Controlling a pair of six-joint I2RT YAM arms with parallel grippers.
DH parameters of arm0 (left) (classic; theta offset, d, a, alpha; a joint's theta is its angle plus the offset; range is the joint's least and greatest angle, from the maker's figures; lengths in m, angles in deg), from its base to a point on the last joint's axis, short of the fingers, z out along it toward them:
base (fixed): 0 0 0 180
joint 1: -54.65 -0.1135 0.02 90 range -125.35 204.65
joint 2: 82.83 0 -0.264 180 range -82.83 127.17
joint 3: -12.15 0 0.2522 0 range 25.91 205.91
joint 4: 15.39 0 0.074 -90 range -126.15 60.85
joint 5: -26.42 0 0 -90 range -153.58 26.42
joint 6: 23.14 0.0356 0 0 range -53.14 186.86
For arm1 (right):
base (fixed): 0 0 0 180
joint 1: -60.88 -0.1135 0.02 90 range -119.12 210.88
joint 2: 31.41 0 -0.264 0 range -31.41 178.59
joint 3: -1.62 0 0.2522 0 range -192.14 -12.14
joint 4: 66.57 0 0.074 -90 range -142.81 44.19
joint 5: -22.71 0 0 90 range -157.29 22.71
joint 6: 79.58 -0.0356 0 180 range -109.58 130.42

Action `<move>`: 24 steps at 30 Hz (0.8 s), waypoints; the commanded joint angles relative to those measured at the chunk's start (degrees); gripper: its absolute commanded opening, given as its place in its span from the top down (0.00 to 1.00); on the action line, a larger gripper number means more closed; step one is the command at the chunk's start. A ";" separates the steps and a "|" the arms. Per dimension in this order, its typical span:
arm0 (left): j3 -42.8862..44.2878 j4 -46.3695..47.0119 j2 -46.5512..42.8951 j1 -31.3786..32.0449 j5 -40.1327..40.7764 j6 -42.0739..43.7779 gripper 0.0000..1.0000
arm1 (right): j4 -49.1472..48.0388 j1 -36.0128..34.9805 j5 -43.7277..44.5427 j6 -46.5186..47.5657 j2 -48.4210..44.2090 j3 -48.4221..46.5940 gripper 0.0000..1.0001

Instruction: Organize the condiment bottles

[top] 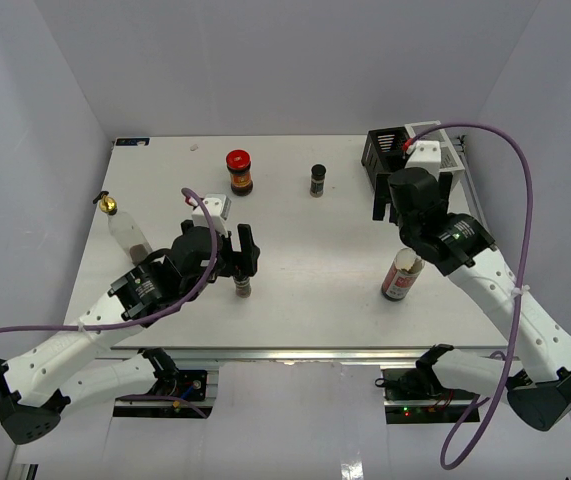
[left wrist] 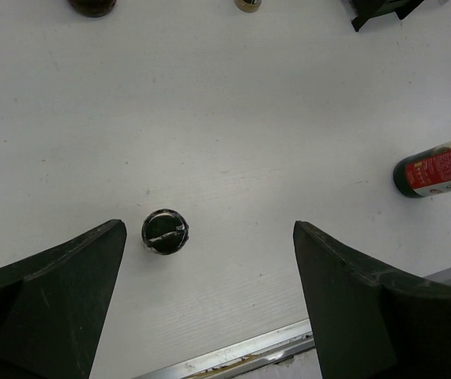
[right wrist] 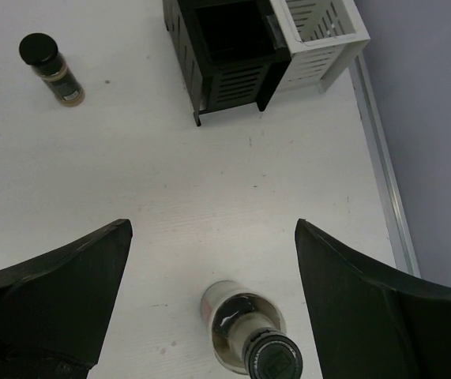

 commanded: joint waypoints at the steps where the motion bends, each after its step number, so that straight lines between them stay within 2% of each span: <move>1: 0.19 -0.30 -0.99 -0.48 0.05 -1.03 0.02 | 4.50 1.75 5.67 -5.04 -1.61 0.40 0.10; 11: 3.73 -0.97 0.03 -0.48 -2.47 -0.33 0.02 | 9.62 1.76 3.85 -12.06 -6.85 7.42 0.05; 18: 4.06 -1.52 -0.72 -0.48 -4.51 -0.85 0.02 | 7.66 1.76 0.32 -13.28 -10.48 12.04 0.00; 21: 3.81 -2.27 -1.39 -0.48 -4.52 -1.12 0.02 | 8.32 1.81 -0.01 -13.93 -10.41 13.23 0.02; 24: 3.73 -2.62 -1.93 -0.48 -4.35 -1.21 0.02 | 7.84 1.84 -0.32 -14.27 -11.40 14.75 0.09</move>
